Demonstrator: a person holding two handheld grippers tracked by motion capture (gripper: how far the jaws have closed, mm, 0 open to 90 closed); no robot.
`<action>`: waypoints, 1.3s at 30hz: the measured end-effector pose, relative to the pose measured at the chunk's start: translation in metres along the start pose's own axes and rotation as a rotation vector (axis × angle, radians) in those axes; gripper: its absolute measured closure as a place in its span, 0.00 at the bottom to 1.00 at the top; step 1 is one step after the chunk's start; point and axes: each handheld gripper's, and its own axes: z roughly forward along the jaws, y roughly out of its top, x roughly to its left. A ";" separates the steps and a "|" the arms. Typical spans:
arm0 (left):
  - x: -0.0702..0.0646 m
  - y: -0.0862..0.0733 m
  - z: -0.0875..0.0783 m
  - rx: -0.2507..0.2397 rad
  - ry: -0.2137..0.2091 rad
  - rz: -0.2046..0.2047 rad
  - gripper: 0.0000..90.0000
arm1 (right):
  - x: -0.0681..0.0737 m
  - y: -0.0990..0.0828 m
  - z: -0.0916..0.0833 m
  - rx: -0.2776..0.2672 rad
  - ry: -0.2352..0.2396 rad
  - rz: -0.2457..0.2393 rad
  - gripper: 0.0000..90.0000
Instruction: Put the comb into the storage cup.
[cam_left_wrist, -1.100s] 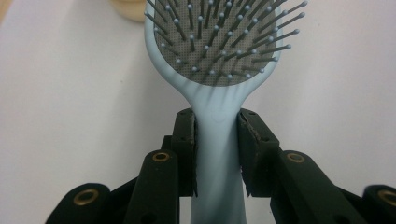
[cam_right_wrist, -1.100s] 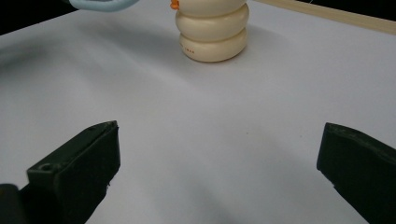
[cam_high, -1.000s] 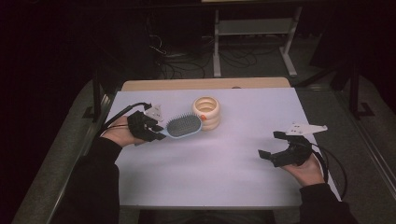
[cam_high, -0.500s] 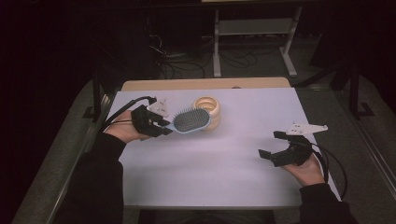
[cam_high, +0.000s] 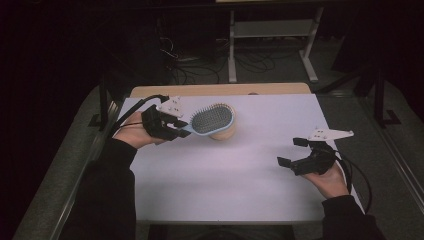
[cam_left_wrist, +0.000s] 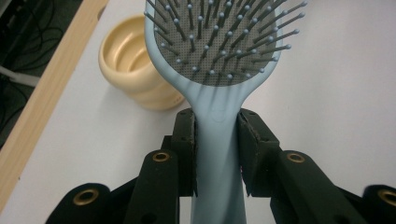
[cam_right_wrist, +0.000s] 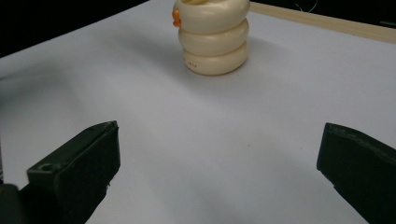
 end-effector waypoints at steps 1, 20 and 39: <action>-0.001 0.002 -0.001 -0.006 0.004 0.004 0.78 | 0.000 0.002 -0.001 -0.004 0.005 0.004 0.00; -0.003 0.021 -0.004 -0.071 0.043 0.021 0.78 | 0.007 0.045 -0.003 -0.033 0.058 -0.033 0.00; -0.004 0.045 -0.002 -0.127 0.055 0.051 0.78 | 0.014 0.088 0.013 -0.037 0.134 -0.043 0.00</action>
